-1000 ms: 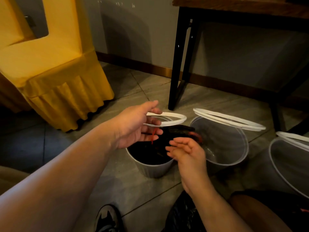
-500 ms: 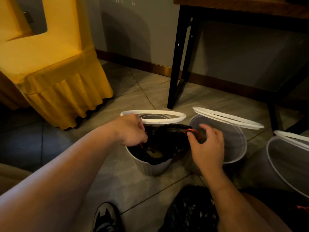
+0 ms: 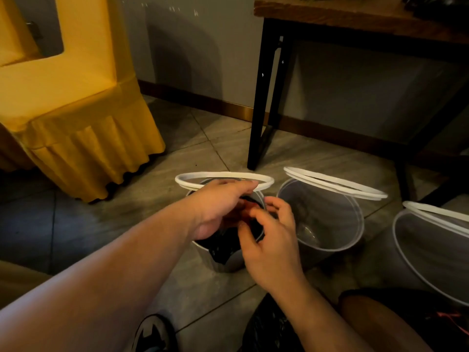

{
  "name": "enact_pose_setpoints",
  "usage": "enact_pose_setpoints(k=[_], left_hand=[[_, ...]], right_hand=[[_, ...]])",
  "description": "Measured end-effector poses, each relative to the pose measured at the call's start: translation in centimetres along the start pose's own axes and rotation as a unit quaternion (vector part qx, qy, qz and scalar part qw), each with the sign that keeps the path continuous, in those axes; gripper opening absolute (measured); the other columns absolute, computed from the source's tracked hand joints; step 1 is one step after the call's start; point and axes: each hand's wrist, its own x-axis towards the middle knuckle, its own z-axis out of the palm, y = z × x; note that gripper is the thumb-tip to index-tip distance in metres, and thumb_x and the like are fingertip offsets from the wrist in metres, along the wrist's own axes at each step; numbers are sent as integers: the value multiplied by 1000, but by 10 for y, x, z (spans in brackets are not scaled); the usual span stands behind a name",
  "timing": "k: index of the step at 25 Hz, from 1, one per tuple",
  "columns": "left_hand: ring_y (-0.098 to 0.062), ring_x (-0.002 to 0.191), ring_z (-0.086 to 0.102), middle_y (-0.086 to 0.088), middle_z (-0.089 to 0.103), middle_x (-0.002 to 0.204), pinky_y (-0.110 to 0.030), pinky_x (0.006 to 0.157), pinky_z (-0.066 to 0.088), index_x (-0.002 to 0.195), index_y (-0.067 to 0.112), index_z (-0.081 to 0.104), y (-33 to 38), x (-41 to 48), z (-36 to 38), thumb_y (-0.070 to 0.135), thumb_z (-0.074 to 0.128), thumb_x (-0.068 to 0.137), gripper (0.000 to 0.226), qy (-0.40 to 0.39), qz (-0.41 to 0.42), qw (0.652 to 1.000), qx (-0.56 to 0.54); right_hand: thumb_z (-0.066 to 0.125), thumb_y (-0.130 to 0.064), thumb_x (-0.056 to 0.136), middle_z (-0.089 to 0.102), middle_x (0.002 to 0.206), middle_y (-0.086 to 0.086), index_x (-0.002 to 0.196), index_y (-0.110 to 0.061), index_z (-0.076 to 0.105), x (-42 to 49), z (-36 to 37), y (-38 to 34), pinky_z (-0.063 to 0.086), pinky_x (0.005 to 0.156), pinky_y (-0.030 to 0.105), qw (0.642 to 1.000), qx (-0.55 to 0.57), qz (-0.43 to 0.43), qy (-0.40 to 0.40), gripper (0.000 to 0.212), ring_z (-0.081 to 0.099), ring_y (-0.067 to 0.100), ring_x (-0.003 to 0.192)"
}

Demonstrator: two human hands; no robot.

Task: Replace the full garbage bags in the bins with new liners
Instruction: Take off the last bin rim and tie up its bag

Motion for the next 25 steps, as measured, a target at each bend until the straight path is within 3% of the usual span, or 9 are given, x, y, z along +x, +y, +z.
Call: enact_pose_setpoints(k=[3,5,8,10,13,16,18,21,25], left_hand=[[-21,86,70,-7,76,89,-37,90,52,117,21,67,7,-1,-9,58,56,99,42,-38,-25,999,22],[-25,91,75,-7,77,91,-43,102,49,117,20,67,10,-2,-16,65,48,99,52,-41,-14,998,51],[-26,88,76,-11,77,90,-47,102,49,120,14,67,14,-5,-28,70,39,99,66,-43,9,997,57],[-24,86,72,-13,75,89,-46,101,50,118,14,68,14,-7,-30,73,38,98,69,-69,17,995,69],[-24,88,69,-14,71,87,-47,102,50,120,12,68,10,-10,-29,78,41,94,76,-107,9,991,80],[-24,81,71,-11,68,84,-44,88,52,123,16,69,11,-19,-32,81,42,91,77,-126,15,988,83],[-22,72,67,-9,68,83,-42,78,53,122,18,68,18,-26,-38,77,45,93,70,-111,56,990,62],[-21,66,65,-10,70,82,-40,68,60,123,20,67,31,-37,-51,66,54,95,56,-67,125,989,30],[-20,59,63,-9,69,75,-40,66,61,117,18,69,35,-43,-54,38,64,100,27,-24,176,983,41]], right_hand=[[68,-30,86,53,134,-3,113,-21,75,-9,5,3,47,106,25,997,58,-36,25,29,56,9,123],[72,-30,80,59,126,-7,107,-22,69,-7,5,17,51,102,31,992,110,-1,63,29,58,4,119],[82,-54,64,54,134,-14,132,-27,56,13,6,31,48,109,41,989,76,104,-78,77,53,7,128],[87,-65,57,52,140,-13,143,-31,50,26,19,27,44,114,44,986,27,55,-154,100,49,13,136],[87,-61,60,65,125,-11,118,-52,57,35,50,11,48,108,49,985,95,25,-139,66,59,17,127],[77,-57,63,72,101,-22,98,-63,58,37,77,13,58,94,34,975,158,69,-142,39,68,0,104],[70,-57,72,73,94,-29,102,-58,62,36,87,20,57,84,24,979,151,61,-121,30,68,-7,92],[63,-53,85,76,86,-5,115,-40,58,34,98,43,52,75,26,995,66,26,-75,33,71,14,84],[58,-55,90,74,86,-5,113,-39,59,33,106,59,53,74,31,992,28,47,-110,29,73,23,86]])
